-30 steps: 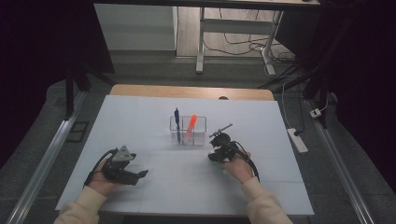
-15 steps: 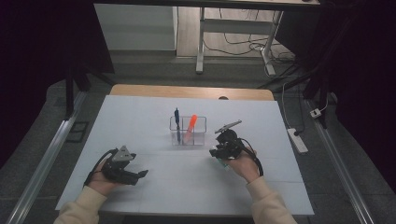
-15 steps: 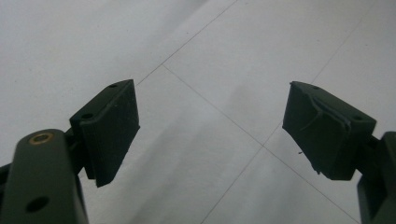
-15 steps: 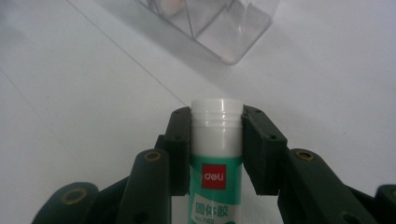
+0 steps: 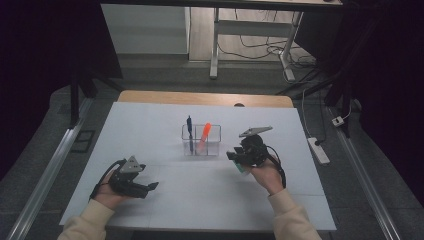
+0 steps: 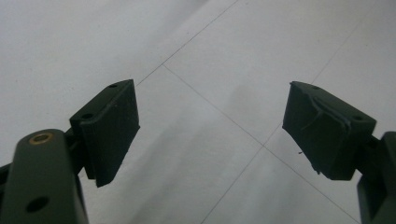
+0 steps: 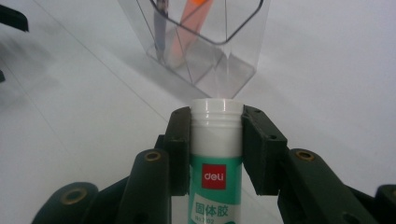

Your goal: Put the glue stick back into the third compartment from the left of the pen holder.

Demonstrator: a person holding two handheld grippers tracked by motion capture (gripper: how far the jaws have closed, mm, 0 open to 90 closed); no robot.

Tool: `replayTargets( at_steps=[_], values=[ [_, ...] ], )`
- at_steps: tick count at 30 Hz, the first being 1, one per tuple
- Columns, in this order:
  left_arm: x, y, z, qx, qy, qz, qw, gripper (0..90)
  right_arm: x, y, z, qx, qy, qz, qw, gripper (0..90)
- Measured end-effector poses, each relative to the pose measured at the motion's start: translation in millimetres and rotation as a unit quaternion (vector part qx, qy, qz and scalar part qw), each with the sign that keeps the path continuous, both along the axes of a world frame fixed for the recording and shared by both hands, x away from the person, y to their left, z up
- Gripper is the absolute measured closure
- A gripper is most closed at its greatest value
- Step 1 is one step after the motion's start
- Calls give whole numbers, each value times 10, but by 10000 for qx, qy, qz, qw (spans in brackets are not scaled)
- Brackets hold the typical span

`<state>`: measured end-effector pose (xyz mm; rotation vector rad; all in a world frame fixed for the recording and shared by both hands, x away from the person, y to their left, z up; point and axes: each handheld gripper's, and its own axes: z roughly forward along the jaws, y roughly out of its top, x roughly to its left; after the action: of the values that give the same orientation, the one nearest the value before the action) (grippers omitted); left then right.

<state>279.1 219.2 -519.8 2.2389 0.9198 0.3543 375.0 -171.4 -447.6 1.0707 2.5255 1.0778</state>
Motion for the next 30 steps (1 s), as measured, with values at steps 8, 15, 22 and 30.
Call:
replayTargets(
  at_steps=[8,15,22,30],
  values=[
    [3,8,3,-13,-9,10,10000,182,-21,-56,77,260,-251,-4,9993,646],
    [1,9,6,-30,-17,24,10000,182,-50,-98,150,492,-518,-37,9974,646],
    [1,8,7,-22,-25,20,10000,182,-88,-136,235,834,-829,-113,9930,646],
    [2,6,5,-28,-16,21,10000,182,-98,-177,286,1163,-1064,-155,9874,646]
  ],
)
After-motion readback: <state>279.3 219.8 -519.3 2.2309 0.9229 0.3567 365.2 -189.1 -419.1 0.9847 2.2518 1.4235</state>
